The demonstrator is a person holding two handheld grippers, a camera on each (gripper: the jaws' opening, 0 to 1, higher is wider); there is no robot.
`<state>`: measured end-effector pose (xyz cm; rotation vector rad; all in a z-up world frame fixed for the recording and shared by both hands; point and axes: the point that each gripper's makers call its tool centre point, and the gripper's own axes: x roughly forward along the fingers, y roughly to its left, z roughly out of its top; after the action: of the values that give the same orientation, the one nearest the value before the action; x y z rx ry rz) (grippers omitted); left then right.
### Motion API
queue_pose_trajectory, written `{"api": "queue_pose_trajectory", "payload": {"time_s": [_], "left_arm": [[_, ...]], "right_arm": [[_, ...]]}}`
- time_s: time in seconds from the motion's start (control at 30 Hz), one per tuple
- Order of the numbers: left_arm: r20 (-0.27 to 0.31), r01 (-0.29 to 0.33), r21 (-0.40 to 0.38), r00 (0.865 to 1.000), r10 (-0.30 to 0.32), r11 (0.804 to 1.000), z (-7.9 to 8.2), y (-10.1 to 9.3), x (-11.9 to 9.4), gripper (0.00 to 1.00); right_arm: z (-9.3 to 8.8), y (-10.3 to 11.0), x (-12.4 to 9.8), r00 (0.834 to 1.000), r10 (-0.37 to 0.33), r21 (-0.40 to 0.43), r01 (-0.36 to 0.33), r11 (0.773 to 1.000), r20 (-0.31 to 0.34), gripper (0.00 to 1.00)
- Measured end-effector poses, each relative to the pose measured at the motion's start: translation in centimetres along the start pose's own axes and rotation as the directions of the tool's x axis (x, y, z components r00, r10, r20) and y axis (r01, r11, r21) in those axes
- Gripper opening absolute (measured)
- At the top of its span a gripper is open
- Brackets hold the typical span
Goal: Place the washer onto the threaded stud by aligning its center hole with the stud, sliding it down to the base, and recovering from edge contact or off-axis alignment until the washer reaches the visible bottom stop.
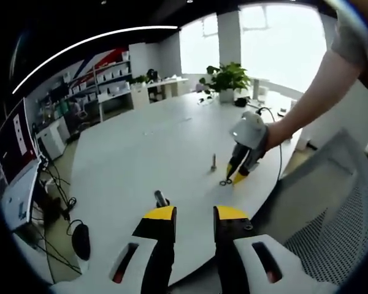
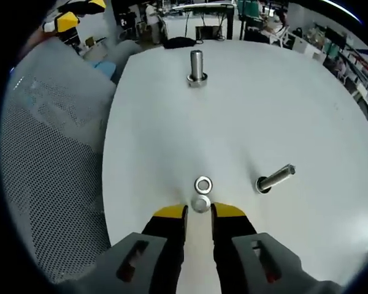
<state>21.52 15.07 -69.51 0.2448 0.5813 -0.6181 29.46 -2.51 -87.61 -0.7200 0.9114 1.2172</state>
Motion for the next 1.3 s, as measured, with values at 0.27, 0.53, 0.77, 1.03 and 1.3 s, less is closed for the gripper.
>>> {"api": "queue_pose_trajectory", "payload": {"time_s": [0.27,0.53,0.77,1.03,1.3], "left_arm": [[-0.009,0.0,0.002,1.0,0.0,1.0,-0.2,-0.07,0.03,0.22],[-0.014,0.007,0.005,1.0,-0.006,1.0,-0.26,-0.19,0.09,0.22],[-0.011,0.003,0.001,1.0,-0.003,1.0,-0.24,-0.06,0.05,0.22],[-0.013,-0.007,-0.007,1.0,0.007,1.0,-0.34,0.17,0.0,0.22],[-0.014,-0.017,-0.005,1.0,0.017,1.0,-0.34,0.3,-0.05,0.22]], "right_arm": [[0.14,-0.1,0.19,1.0,0.002,-0.03,-0.003,1.0,-0.025,0.15],[0.06,-0.19,0.29,0.987,0.025,-0.052,-0.033,0.998,-0.158,0.15],[0.04,0.16,0.52,0.914,-0.06,-0.193,-0.02,0.981,-0.4,0.15],[-0.1,-0.09,0.47,0.897,-0.056,-0.134,-0.003,0.991,-0.439,0.15],[-0.1,-0.07,0.38,0.932,-0.043,-0.084,0.013,0.996,-0.36,0.14]]}}
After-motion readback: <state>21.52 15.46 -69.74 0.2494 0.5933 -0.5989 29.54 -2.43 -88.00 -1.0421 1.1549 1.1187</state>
